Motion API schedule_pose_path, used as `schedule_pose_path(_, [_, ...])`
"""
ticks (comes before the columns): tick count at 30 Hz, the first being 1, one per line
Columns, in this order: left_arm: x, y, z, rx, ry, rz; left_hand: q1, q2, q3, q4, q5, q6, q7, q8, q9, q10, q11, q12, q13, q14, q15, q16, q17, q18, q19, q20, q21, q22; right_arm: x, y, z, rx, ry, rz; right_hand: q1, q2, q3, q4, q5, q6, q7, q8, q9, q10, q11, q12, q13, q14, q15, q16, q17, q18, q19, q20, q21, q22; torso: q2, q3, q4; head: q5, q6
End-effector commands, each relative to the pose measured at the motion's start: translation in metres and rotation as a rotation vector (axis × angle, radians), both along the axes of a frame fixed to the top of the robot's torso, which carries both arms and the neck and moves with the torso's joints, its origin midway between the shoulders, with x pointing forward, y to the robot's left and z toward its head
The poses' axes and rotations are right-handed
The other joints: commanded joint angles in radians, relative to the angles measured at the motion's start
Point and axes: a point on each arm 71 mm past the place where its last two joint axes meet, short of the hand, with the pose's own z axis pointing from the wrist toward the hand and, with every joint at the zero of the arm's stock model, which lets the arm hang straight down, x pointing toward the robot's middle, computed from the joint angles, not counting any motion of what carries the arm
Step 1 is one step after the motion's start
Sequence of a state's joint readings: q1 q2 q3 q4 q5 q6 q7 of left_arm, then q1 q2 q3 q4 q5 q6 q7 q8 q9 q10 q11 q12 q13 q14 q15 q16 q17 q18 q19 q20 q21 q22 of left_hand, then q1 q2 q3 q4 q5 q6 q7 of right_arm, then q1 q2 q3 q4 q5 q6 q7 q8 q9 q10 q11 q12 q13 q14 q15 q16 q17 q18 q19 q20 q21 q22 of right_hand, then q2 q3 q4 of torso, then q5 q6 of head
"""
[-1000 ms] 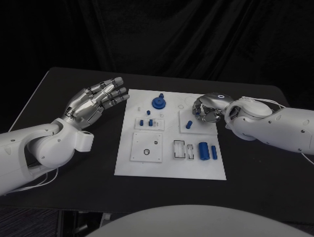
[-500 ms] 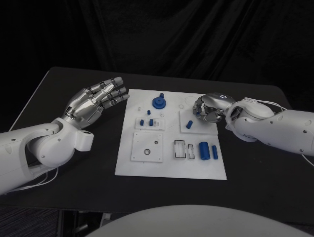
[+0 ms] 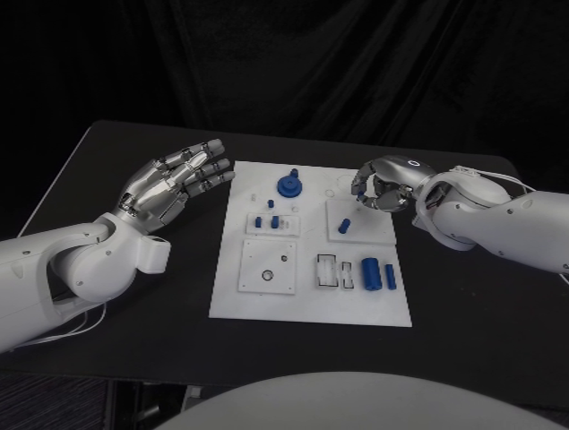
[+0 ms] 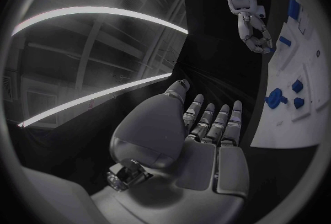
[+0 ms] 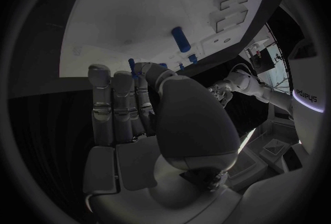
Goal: Assemble the parts on the task board
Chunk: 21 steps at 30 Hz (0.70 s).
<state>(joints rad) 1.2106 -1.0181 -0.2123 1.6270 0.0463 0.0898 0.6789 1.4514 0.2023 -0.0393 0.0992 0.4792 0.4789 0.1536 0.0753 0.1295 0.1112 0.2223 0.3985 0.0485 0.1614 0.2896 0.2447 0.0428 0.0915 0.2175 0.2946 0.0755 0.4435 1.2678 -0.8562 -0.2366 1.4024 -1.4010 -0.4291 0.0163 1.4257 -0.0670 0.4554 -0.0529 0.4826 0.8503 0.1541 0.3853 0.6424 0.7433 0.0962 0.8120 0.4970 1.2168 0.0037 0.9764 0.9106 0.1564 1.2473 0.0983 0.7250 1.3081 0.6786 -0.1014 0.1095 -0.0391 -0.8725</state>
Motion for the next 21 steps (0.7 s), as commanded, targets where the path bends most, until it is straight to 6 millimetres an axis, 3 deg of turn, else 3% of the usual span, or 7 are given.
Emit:
schedule_pose_path(1, [-0.001, 0.0, 0.005, -0.048, -0.056, 0.018, -0.01, 0.002, 0.009, -0.002, 0.003, 0.001, 0.007, 0.005, -0.002, 0.002, 0.01, 0.006, 0.001, 0.005, 0.001, 0.005, 0.002, -0.019, 0.006, -0.001, 0.004, 0.001, -0.001, 0.002, 0.009, 0.02, -0.01, -0.018, 0.001, 0.001, 0.003, 0.0, -0.005, -0.006, -0.001, 0.007, 0.001, 0.018, -0.012, -0.005, -0.002, 0.008, 0.0, 0.006, 0.001, -0.006, 0.006, 0.002, 0.006, 0.067, 0.0, -0.0001, 0.0006, 0.001, 0.0])
schedule_pose_path(11, [0.0, 0.0, 0.005, -0.043, -0.052, 0.017, -0.011, 0.002, 0.01, -0.002, 0.003, 0.001, 0.007, 0.005, -0.002, 0.003, 0.011, 0.008, 0.002, 0.005, 0.001, 0.006, 0.002, -0.02, 0.007, -0.001, 0.004, 0.001, -0.021, 0.031, 0.026, 0.024, -0.019, 0.09, 0.003, 0.001, 0.003, -0.001, -0.01, -0.005, -0.001, 0.01, 0.003, 0.024, -0.013, -0.009, -0.006, 0.013, -0.001, 0.011, 0.005, -0.007, 0.009, 0.002, 0.013, 0.067, 0.001, 0.0003, 0.0008, 0.005, 0.0])
schedule_pose_path(21, [0.0, -0.002, 0.004, -0.04, -0.047, 0.013, -0.012, 0.002, 0.013, -0.004, 0.002, 0.002, 0.008, 0.005, -0.002, 0.006, 0.014, 0.014, 0.002, 0.006, 0.001, 0.009, 0.002, -0.02, 0.013, -0.001, 0.006, 0.006, -0.055, 0.069, 0.023, -0.034, -0.01, 0.255, 0.006, 0.003, 0.003, -0.003, -0.02, -0.011, -0.001, 0.011, 0.004, 0.031, -0.014, -0.017, -0.013, 0.04, -0.002, 0.042, 0.033, -0.013, 0.029, 0.002, 0.057, 0.076, 0.001, 0.0007, 0.0005, 0.015, 0.0])
